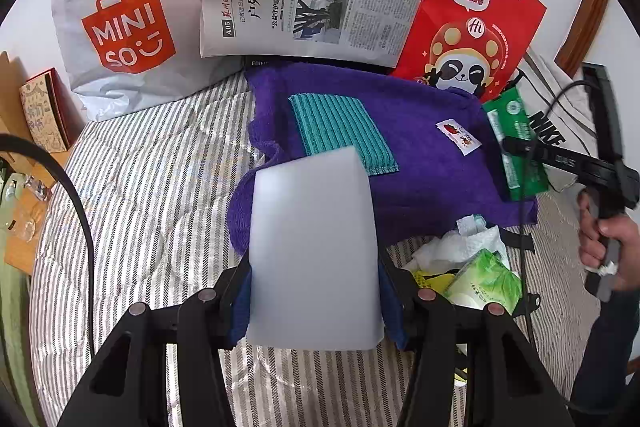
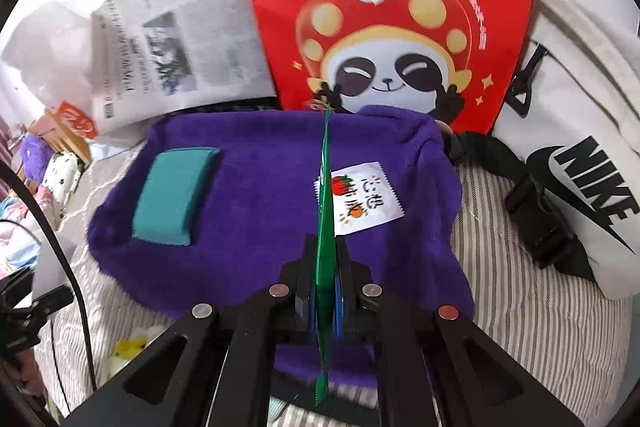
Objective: Organize soft objects
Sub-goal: 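Place the green packet on the purple towel and open the right gripper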
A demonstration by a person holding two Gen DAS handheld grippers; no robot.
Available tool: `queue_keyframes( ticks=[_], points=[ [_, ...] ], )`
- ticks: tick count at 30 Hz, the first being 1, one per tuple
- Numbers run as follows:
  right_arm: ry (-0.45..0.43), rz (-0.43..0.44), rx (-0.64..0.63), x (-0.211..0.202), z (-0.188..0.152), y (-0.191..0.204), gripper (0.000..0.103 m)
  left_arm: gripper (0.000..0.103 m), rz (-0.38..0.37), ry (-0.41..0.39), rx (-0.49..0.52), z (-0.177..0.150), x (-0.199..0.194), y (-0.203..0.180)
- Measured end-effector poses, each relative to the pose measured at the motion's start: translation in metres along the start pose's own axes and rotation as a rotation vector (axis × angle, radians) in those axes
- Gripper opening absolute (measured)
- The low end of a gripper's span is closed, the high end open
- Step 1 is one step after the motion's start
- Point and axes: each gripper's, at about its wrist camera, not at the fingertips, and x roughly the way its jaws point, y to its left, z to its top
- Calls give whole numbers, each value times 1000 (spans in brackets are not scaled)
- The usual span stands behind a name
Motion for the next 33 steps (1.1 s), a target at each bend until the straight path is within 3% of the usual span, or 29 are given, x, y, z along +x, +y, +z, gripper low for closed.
queue_keyframes(
  ticks=[4,9,21,23,27,33],
  points=[
    [43,5,21,19,6,-6,7,51,0,9,4,0,5,0],
    [89,84,26,33,5,0,7,51,-9,21,9,2,11,-1],
    [139,23,12,44,0,-8,15,51,-19,48,11,3,22,3],
    [148,12,-1,43,-1,-7,21,51,-18,48,11,4,22,3],
    [147,-73,-51,38,0,-4,43,51,-15,46,16,6,21,2],
    [119,-110,-76,25,1,-2,49,51,-2,47,29,10,24,-2]
  ],
)
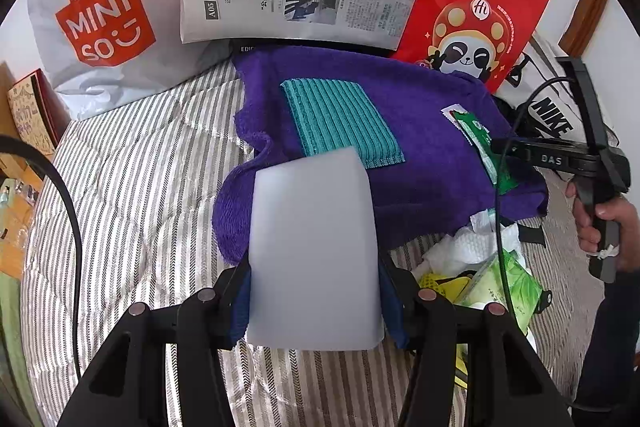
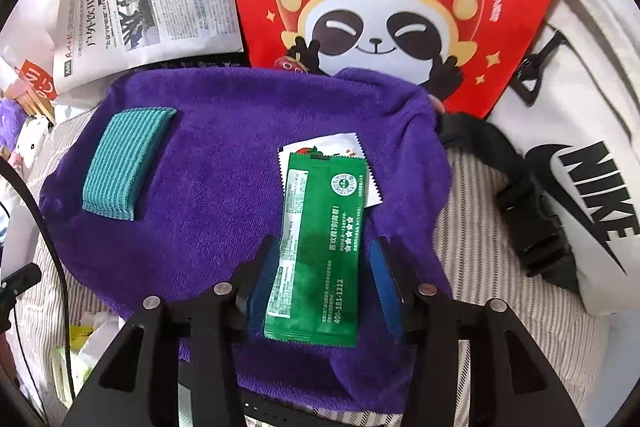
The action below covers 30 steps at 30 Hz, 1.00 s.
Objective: Organize soft objects
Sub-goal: 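Place the green packet on the purple towel and open the right gripper, then lower the white sponge onto the teal cloth and open the left gripper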
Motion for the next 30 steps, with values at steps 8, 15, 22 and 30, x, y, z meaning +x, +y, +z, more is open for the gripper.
queue_keyframes(
  ticks=[8,15,22,30],
  points=[
    [-100,10,29,-35,-22,-4,51,51,0,-21,24,17,0,-9],
    [-260,100,106,-60,-41,-12,58,51,19,-37,59,49,12,-19],
    [-271,115,82,-56,-45,-2,60,51,14,-11,55,66,46,-21],
    [-252,112,69,-51,-52,0,60,52,77,9,85,59,70,-28]
  ],
)
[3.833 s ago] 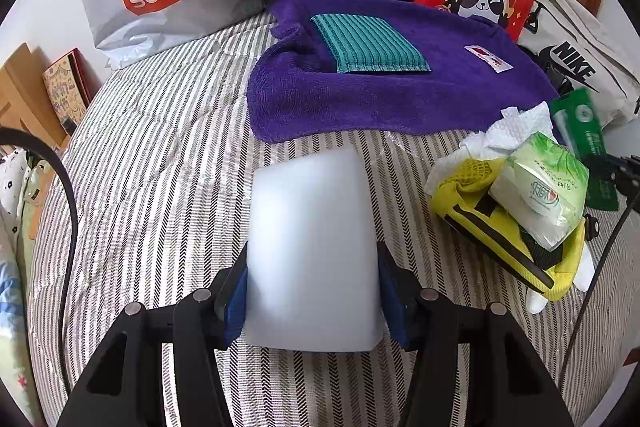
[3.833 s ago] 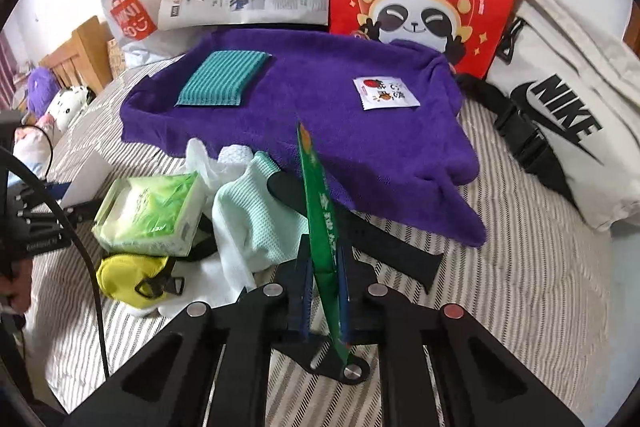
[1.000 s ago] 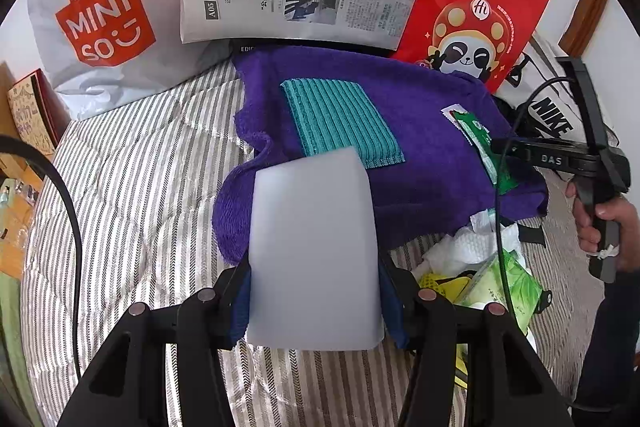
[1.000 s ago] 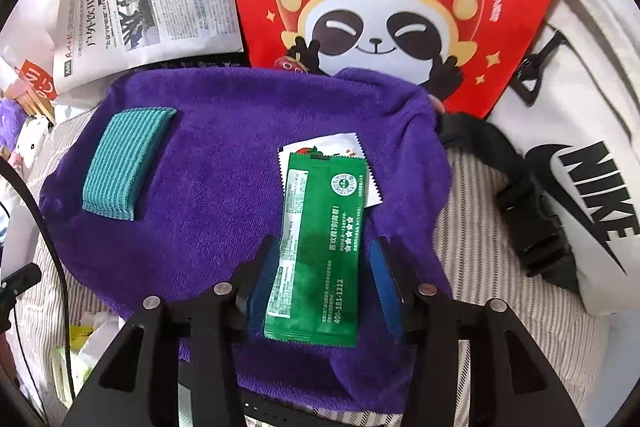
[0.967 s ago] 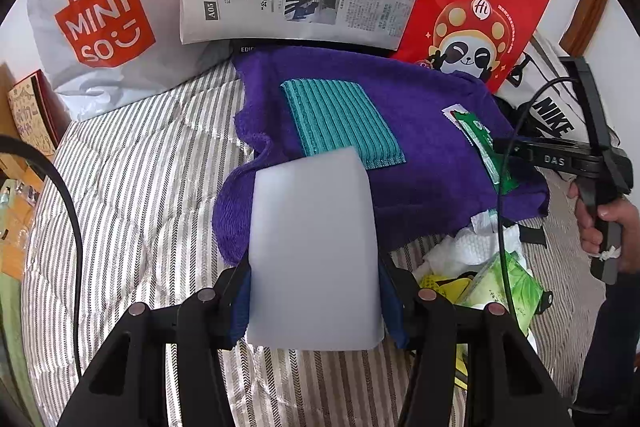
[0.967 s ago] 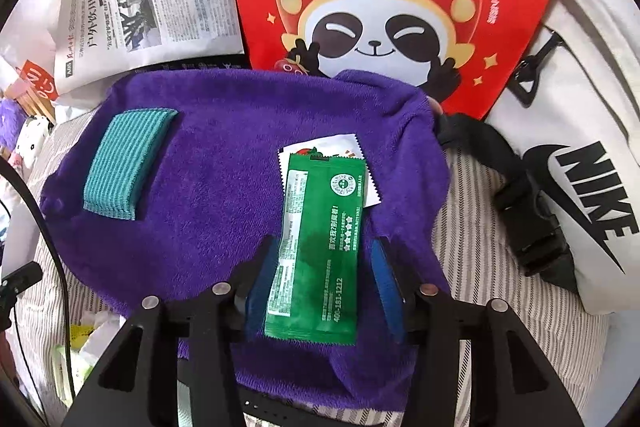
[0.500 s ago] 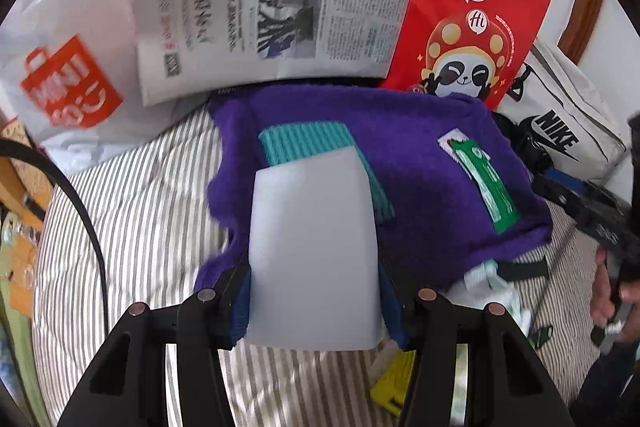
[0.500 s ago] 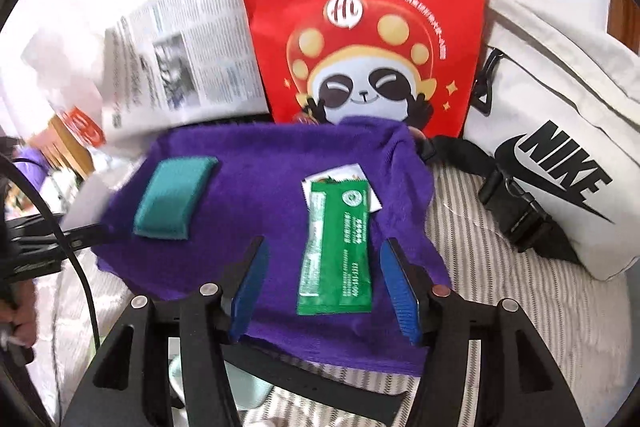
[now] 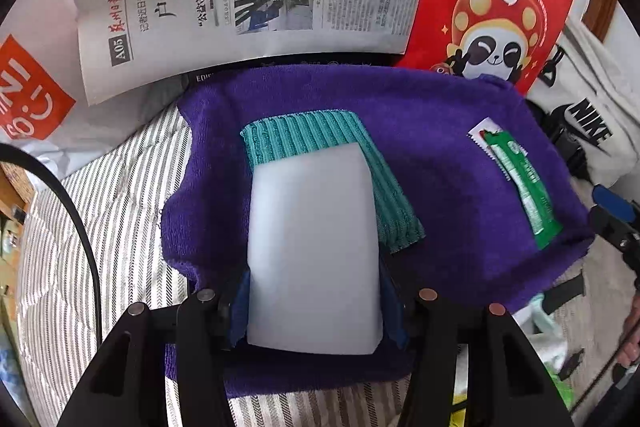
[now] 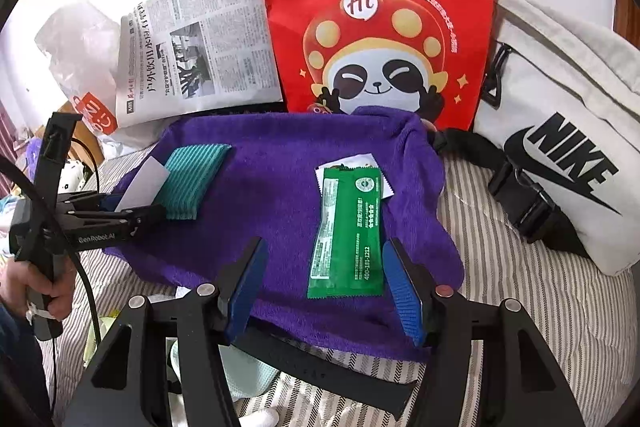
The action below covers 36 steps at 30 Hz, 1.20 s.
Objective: Organize soft objects
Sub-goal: 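Lower the white sponge onto the teal cloth and open the left gripper, then grasp the green leaf-print tissue pack beside the yellow bag with the left gripper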
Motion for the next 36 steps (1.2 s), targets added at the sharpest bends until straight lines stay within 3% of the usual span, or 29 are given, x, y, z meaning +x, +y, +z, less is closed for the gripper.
queue_keyframes(
  ticks=[6,9,11,13,18,25,30,34,36],
  points=[
    [-4,-2,30,-2,-2,-9,60,54,6,24,31,-6,9,-9],
    [-11,-2,45,-5,-2,-12,60,61,-5,33,34,-6,10,-11],
    [-14,7,52,-7,-2,-14,60,76,-24,49,29,-6,10,-12],
    [-18,14,55,-8,-2,-15,61,80,-41,62,24,-6,11,-14],
    [-33,20,55,-11,-4,-15,62,80,-27,67,5,-10,4,-18],
    [-50,28,51,-23,-3,-12,63,80,-18,21,8,-12,-43,-18],
    [-34,8,65,-34,-12,-12,66,81,-128,1,55,-32,-78,-36],
    [-29,-29,79,-52,-28,-19,66,82,-252,19,183,-60,-84,-70],
    [-30,-58,92,-64,-36,-25,66,83,-273,17,253,-72,-83,-82]
  ],
)
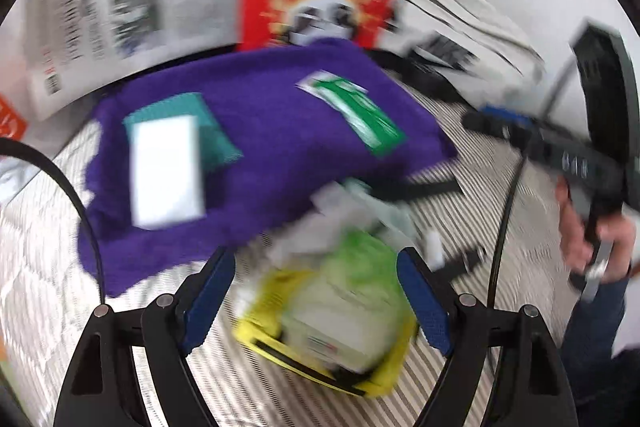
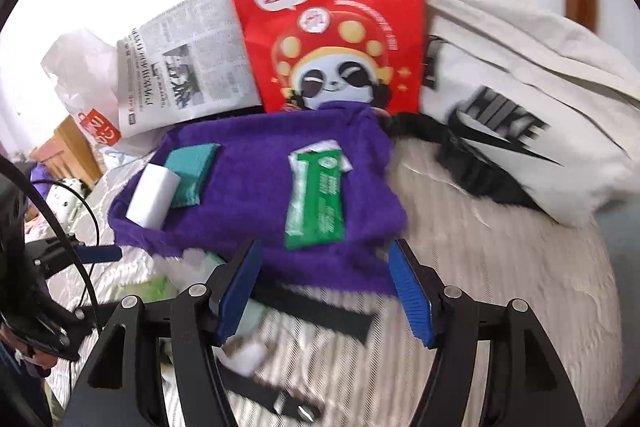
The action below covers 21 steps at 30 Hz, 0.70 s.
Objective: Organize soft objects
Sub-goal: 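Grasp the green leaf-print tissue pack beside the yellow bag with the left gripper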
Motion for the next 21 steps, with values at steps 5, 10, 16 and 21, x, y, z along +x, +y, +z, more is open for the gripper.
queue_keyframes(
  ticks=[5,10,16,21],
  points=[
    [-15,-40,58,-29,-18,-20,71,83,6,50,78,-10,23,-13],
    [-14,-61,74,-43,-30,-27,72,84,-52,62,40,-7,32,-5],
    [-7,-44,67,-45,-33,-21,72,88,-28,67,123,-6,37,-18],
    [-9,-40,42,-49,-35,-11,72,75,12,38,173,-7,37,-26]
  ],
)
